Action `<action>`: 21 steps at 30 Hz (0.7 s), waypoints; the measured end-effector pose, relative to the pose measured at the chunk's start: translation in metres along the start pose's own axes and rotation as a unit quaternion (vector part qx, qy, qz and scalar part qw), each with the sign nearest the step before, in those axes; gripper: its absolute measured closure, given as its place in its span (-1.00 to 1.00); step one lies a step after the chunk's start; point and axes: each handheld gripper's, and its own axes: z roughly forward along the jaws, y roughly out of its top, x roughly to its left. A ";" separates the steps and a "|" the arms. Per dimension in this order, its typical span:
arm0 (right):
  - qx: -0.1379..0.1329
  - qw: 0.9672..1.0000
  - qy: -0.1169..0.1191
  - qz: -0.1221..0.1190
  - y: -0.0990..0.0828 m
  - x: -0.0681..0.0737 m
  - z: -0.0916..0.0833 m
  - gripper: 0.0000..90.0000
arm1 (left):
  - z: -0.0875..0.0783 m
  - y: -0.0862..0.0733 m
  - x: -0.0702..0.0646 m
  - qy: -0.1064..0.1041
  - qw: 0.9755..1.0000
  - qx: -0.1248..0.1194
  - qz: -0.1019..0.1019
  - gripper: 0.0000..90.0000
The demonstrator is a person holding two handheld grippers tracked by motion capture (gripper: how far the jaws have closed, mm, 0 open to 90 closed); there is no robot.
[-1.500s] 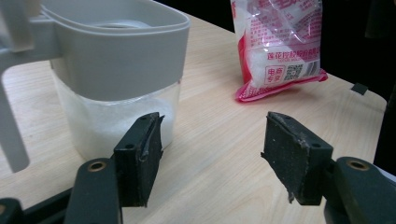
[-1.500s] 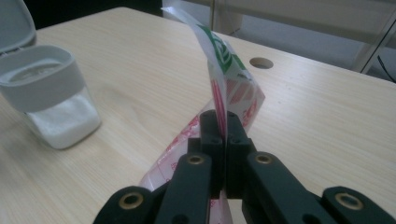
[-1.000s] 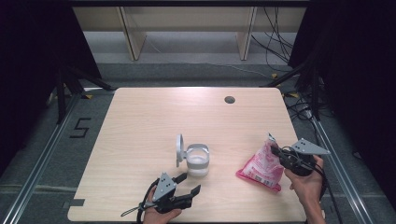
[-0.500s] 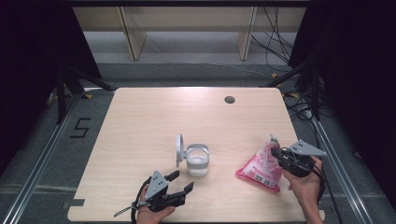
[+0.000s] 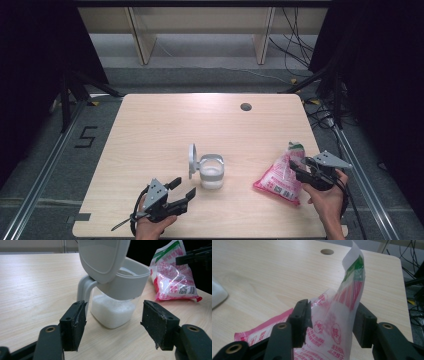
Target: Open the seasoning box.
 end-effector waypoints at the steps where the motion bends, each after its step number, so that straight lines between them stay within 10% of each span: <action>1: 0.001 1.000 0.000 0.009 0.000 0.000 -0.002 0.13 | -0.001 0.001 0.002 0.003 1.000 0.004 0.008 -0.20; 15: -0.019 0.998 -0.046 0.026 0.003 -0.001 -0.024 -0.04 | -0.003 0.011 0.016 0.001 1.000 -0.003 0.011 -0.04; 21: -0.027 0.999 -0.018 0.014 0.005 0.014 -0.027 -0.06 | -0.001 0.015 0.018 -0.001 1.000 -0.002 0.020 0.04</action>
